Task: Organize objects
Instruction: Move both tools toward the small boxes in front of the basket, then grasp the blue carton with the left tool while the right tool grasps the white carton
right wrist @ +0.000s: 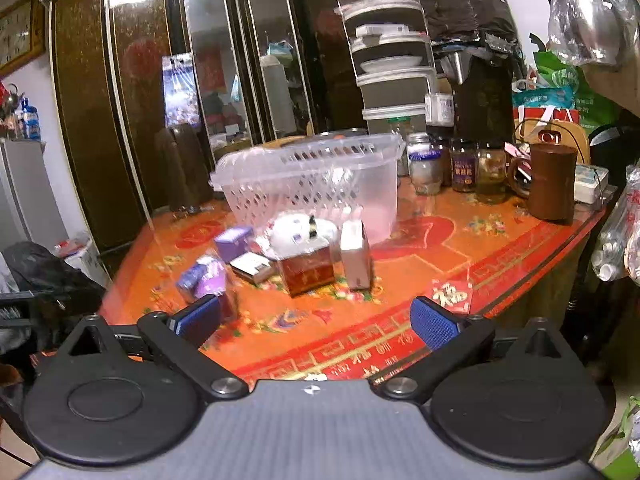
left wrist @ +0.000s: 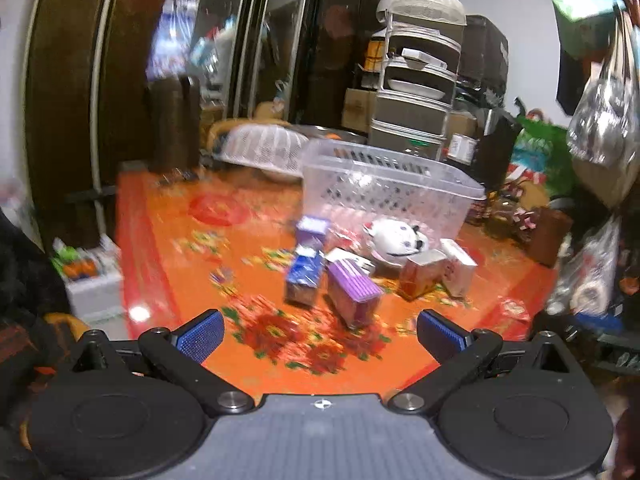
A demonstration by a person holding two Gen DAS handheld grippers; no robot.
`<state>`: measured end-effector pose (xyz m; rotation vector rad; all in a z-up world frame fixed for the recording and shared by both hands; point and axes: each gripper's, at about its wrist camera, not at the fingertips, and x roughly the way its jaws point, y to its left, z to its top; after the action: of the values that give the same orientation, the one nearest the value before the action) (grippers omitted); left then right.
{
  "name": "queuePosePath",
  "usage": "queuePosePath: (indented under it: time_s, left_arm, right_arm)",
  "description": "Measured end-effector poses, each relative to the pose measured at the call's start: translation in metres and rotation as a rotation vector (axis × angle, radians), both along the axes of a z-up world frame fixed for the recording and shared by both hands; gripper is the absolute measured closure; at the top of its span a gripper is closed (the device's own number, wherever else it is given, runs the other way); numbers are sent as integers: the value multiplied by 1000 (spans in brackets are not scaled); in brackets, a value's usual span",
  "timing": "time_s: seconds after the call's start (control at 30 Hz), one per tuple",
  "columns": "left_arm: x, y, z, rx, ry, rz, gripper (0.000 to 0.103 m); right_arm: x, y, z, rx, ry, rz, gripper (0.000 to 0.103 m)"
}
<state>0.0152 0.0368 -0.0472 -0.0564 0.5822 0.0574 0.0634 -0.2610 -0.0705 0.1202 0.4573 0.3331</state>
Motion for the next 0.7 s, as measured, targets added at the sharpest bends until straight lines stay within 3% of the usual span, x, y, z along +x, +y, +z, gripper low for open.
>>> queuePosePath:
  time_s: [0.07, 0.27, 0.37, 0.43, 0.5, 0.57, 0.7]
  left_arm:
    - [7, 6, -8, -34, 15, -9, 0]
    - [31, 11, -9, 62, -25, -12, 1]
    - [54, 16, -9, 65, -15, -21, 7]
    - [69, 18, -13, 87, 17, -29, 10]
    - [83, 17, -19, 102, 40, -36, 13]
    - [93, 19, -25, 100, 56, -35, 21]
    - [106, 22, -32, 87, 58, -33, 22]
  right_arm:
    - [7, 0, -9, -1, 22, -10, 0]
    - [26, 0, -14, -24, -6, -24, 5]
    - [45, 5, -15, -71, -21, -13, 6]
    - [60, 9, -16, -104, -18, -12, 12]
    - [75, 14, -19, -134, -7, -11, 27]
    - [87, 16, -22, -145, 14, -4, 34]
    - [101, 19, -27, -142, 31, 4, 39]
